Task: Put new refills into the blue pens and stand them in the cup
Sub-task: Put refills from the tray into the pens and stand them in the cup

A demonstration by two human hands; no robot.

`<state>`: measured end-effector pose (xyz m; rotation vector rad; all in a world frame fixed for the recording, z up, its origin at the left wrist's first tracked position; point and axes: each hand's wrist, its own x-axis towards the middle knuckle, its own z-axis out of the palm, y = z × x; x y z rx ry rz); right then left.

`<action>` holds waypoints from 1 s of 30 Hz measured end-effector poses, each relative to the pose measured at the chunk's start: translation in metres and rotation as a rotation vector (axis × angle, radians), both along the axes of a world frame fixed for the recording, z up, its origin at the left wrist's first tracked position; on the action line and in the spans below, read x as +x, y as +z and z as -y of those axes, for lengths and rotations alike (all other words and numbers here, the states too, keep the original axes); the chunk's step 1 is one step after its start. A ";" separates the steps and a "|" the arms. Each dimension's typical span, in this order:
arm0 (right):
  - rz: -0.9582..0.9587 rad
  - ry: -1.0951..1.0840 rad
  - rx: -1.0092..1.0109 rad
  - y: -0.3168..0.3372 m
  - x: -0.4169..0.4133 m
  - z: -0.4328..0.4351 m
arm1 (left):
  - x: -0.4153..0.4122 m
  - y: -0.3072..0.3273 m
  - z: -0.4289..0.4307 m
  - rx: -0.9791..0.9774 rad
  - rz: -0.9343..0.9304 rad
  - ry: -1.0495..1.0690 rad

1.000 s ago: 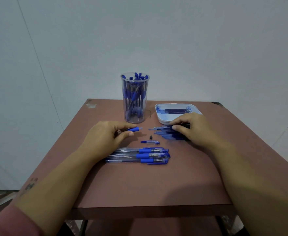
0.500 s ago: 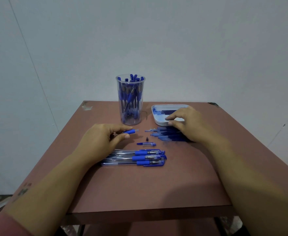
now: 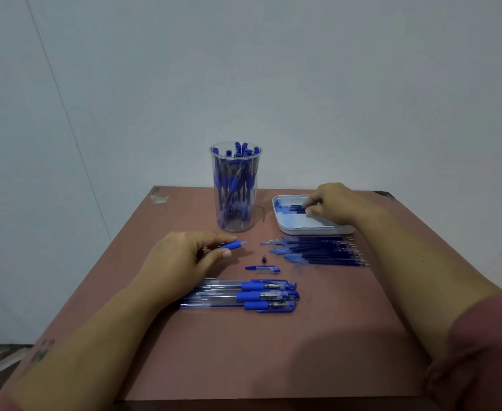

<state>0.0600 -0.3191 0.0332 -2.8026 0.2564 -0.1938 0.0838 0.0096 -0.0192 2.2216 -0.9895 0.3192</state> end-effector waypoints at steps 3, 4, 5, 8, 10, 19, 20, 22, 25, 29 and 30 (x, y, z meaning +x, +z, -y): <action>-0.031 0.002 -0.047 -0.002 0.005 0.004 | 0.001 0.000 0.002 0.012 0.005 -0.001; -0.037 0.004 -0.057 -0.002 0.006 0.004 | 0.001 0.000 0.002 0.012 0.005 -0.004; -0.040 0.006 -0.060 -0.003 0.006 0.005 | 0.002 0.000 0.002 0.009 0.006 -0.008; -0.064 0.001 -0.069 -0.004 0.007 0.005 | 0.002 0.001 0.003 0.005 0.016 -0.015; -0.088 0.009 -0.093 -0.004 0.008 0.004 | 0.001 0.001 0.003 0.010 0.013 -0.015; 0.128 0.176 0.080 0.016 -0.033 -0.039 | -0.001 0.002 0.003 0.007 0.005 -0.013; 0.144 0.189 0.100 0.018 -0.040 -0.045 | -0.001 0.002 0.003 0.004 0.008 -0.014; 0.178 0.210 0.134 0.020 -0.056 -0.057 | -0.001 0.002 0.002 -0.005 0.016 -0.013; 0.214 0.259 0.211 0.017 -0.074 -0.072 | -0.002 0.003 0.001 -0.021 0.017 -0.007; 0.226 0.291 0.287 0.001 -0.083 -0.080 | -0.002 0.004 0.001 -0.052 0.004 -0.003; 0.230 0.293 0.289 -0.003 -0.082 -0.080 | -0.002 0.004 0.001 -0.055 0.000 -0.006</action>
